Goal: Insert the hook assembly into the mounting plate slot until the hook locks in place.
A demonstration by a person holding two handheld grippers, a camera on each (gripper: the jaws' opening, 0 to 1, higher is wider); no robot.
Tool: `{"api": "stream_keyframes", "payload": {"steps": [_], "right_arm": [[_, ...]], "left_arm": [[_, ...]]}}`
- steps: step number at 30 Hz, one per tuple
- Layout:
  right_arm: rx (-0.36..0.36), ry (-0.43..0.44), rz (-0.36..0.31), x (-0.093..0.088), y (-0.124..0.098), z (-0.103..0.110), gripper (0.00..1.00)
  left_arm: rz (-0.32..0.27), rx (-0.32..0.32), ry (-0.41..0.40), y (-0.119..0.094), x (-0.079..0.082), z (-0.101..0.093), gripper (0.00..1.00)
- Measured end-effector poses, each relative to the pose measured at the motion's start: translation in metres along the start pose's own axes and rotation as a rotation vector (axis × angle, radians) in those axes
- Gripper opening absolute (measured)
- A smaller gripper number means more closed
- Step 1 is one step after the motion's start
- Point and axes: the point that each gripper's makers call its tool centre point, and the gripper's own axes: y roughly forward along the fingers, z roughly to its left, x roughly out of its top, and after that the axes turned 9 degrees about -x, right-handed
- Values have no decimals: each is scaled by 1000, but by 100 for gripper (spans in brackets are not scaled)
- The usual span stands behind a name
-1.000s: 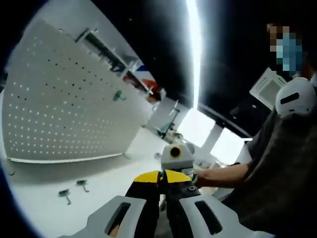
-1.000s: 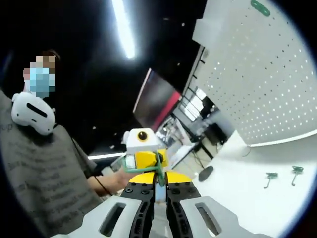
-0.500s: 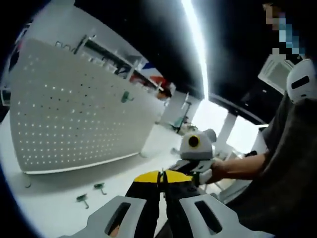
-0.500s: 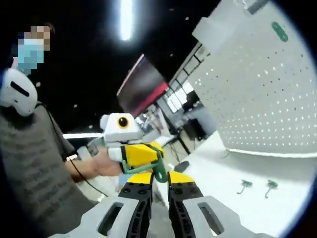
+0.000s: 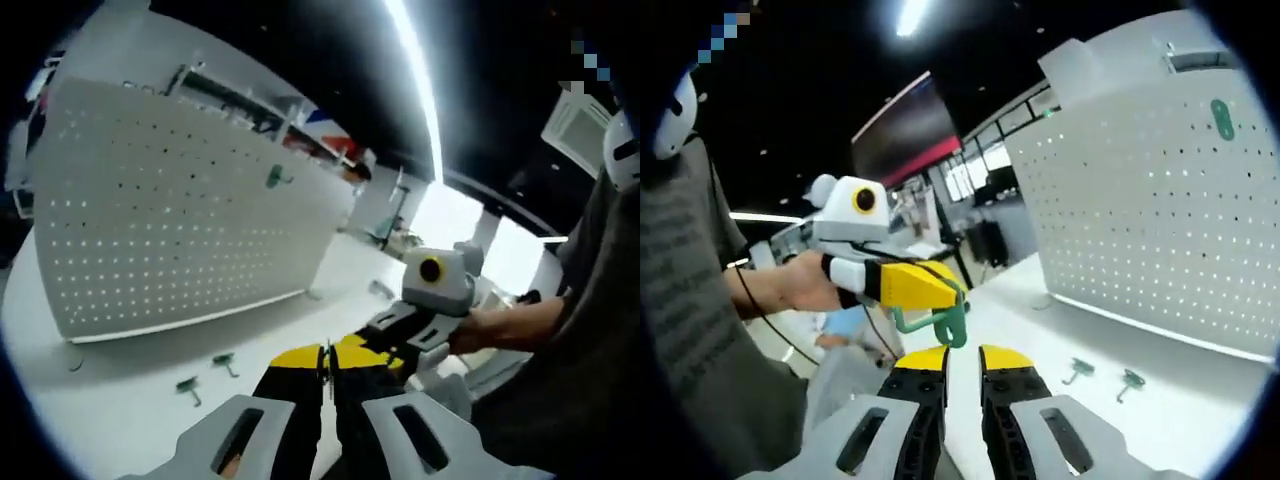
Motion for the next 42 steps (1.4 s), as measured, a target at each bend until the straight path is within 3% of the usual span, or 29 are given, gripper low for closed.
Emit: {"api": "stream_keyframes", "payload": {"steps": [4, 9, 14, 17, 18, 19, 23, 37, 42], "right_arm": [[-76, 6, 28, -2, -3, -10, 14], [-74, -8, 72, -10, -2, -3, 14], [-72, -56, 79, -13, 2, 12, 14], [-71, -14, 73, -13, 9, 14, 14], [-73, -16, 72, -13, 11, 15, 14], [-123, -52, 98, -12, 17, 9, 10], [-142, -81, 93, -8, 19, 7, 9], [-206, -128, 58, 1, 23, 5, 4], [-211, -83, 60, 3, 24, 4, 2]], "left_arm": [[57, 61, -14, 0, -15, 13, 1], [126, 167, -21, -1, -33, 31, 2], [168, 188, -28, 2, -43, 31, 2], [170, 189, -35, 4, -45, 29, 2], [161, 189, -48, 5, -44, 28, 2], [155, 188, -55, 5, -44, 27, 2], [84, 207, -95, 2, -35, 30, 2], [5, 225, -152, -4, -27, 34, 2], [-5, 227, -152, -4, -26, 34, 2]]}}
